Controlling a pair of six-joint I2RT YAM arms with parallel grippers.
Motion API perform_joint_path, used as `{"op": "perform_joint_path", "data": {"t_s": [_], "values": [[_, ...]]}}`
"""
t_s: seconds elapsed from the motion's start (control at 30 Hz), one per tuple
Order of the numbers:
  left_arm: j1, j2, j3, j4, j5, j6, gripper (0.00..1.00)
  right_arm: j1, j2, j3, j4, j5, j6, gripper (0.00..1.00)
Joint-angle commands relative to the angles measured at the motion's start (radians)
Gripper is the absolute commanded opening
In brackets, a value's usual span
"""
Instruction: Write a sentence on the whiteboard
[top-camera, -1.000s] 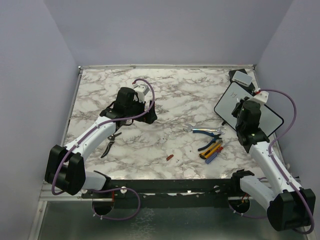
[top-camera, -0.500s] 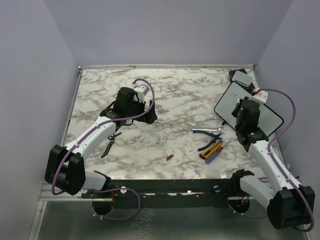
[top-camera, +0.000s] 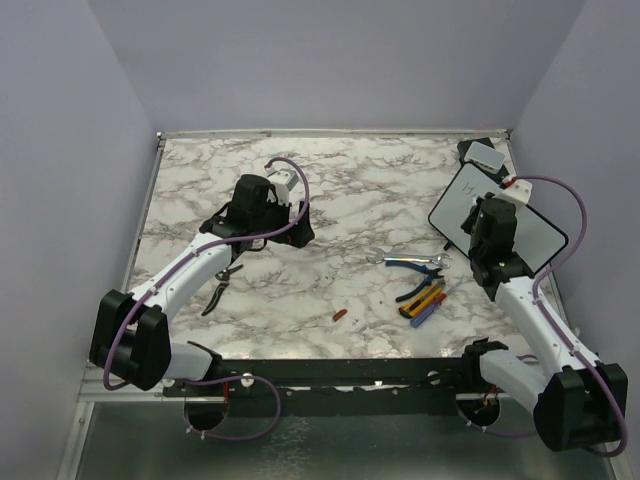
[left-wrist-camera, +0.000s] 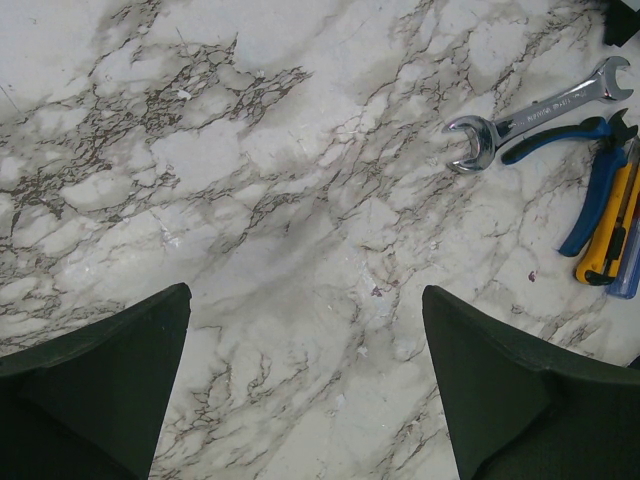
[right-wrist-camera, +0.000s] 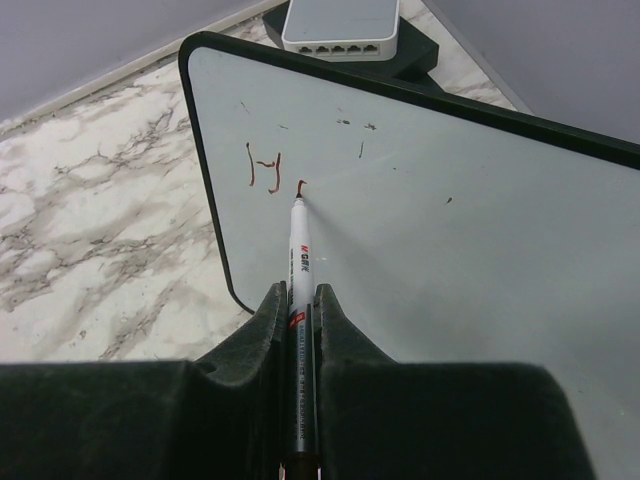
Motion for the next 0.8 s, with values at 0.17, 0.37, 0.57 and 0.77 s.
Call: {"op": "perform_joint_path", "data": {"t_s": [0.17, 0.37, 0.57, 0.77], "values": [[-0.004, -0.035, -0.01, 0.019, 0.024, 0.008, 0.99, -0.008, -0.024, 0.01, -0.035, 0.03, 0.011, 0.0], [-0.003, -0.037, -0.01, 0.018, 0.026, 0.008, 0.99, -0.008, -0.038, 0.01, -0.047, 0.057, 0.019, 0.0], [-0.004, -0.037, -0.01, 0.02, 0.025, 0.008, 0.99, -0.008, -0.04, 0.012, -0.047, 0.07, 0.021, 0.0], [-0.006, -0.037, -0.01, 0.02, 0.026, 0.008, 0.99, -0.008, -0.029, 0.016, -0.081, 0.072, 0.026, 0.0]]}}
